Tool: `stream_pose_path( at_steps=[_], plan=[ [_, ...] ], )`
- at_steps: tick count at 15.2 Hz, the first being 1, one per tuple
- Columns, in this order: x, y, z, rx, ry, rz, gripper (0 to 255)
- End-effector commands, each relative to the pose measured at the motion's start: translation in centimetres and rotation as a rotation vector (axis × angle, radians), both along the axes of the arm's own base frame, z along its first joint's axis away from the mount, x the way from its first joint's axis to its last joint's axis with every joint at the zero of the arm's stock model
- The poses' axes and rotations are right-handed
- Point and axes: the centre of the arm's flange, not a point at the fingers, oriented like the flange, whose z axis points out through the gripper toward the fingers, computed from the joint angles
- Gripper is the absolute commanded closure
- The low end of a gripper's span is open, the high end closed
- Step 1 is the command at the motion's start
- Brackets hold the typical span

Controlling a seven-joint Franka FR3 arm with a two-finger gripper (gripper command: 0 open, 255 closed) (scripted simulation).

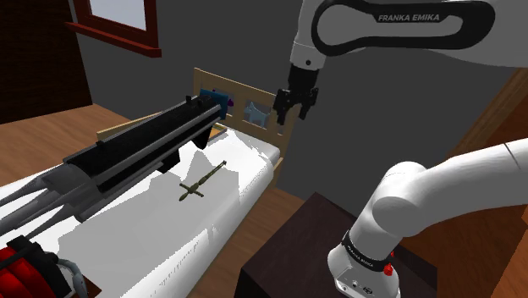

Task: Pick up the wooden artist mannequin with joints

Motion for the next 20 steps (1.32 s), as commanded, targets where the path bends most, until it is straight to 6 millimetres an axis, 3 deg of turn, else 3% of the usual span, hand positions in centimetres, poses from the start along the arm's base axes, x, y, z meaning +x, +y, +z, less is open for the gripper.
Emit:
stream_pose_path(
  at_steps=[1,11,20],
  plan=[
    [1.3,1.1,-1.8,0.005,-0.005,-0.069,0],
    [8.4,5.7,-11.8,0.027,-0.019,-0.389,0],
    [15.9,7.9,-20.6,0.047,-0.031,-0.677,0]
  ],
)
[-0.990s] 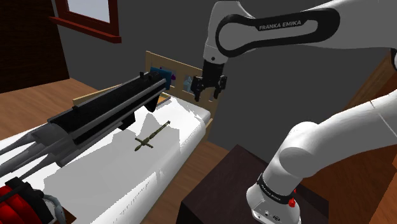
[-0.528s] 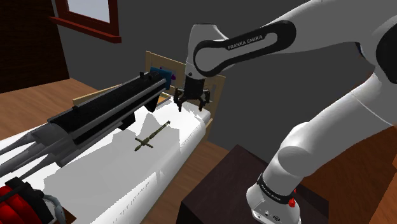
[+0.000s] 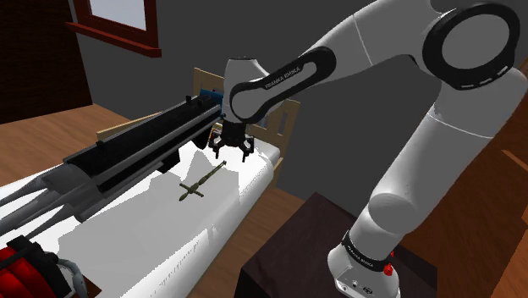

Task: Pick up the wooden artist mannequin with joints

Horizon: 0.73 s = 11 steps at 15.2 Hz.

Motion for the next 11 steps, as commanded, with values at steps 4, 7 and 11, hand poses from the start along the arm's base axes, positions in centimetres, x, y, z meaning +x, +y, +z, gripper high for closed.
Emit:
stream_pose_path(
  at_steps=[4,7,11],
  plan=[
    [4.5,0.3,-4.9,0.012,-0.008,-0.165,0],
    [7.2,0.3,-7.8,0.019,-0.012,-0.261,0],
    [10.7,-0.1,-11.7,0.028,-0.017,-0.389,0]
  ],
)
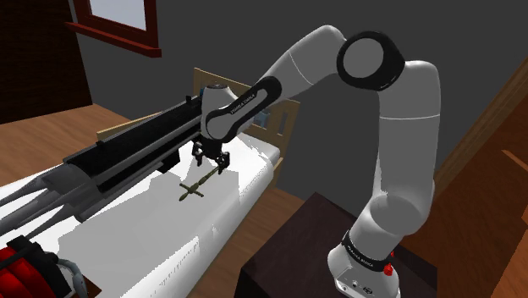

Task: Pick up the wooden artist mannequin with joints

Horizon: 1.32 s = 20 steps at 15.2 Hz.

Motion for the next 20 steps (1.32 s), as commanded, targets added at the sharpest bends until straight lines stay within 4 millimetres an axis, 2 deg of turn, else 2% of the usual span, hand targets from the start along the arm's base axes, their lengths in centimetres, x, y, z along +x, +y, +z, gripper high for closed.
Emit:
stream_pose_path(
  at_steps=[1,3,10,12,13,20],
  plan=[
    [1.8,-0.3,-1.9,0.004,-0.003,-0.068,0],
    [3.0,-0.5,-3.2,0.007,-0.005,-0.112,0],
    [3.0,-0.5,-7.2,0.007,-0.005,-0.112,0],
    [3.0,-0.5,-7.2,0.007,-0.005,-0.112,0],
    [2.9,-0.5,-7.2,0.007,-0.005,-0.112,255],
    [2.9,-0.6,-7.2,0.007,-0.005,-0.112,255]
  ],
)
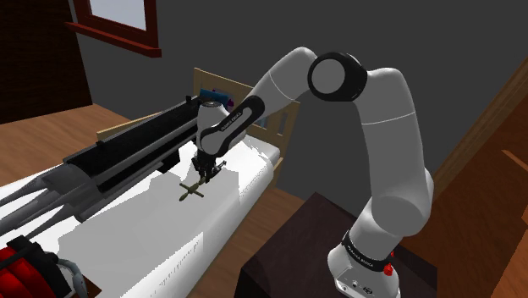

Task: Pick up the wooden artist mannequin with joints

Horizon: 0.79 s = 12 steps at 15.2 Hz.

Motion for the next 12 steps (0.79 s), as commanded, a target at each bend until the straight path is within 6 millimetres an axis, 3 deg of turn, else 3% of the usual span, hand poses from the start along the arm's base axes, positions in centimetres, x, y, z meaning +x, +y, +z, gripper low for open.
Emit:
stream_pose_path(
  at_steps=[1,12],
  plan=[
    [0.0,0.0,0.0,0.0,0.001,0.0,255],
    [0.0,0.0,5.2,0.0,0.001,0.0,255]
  ],
)
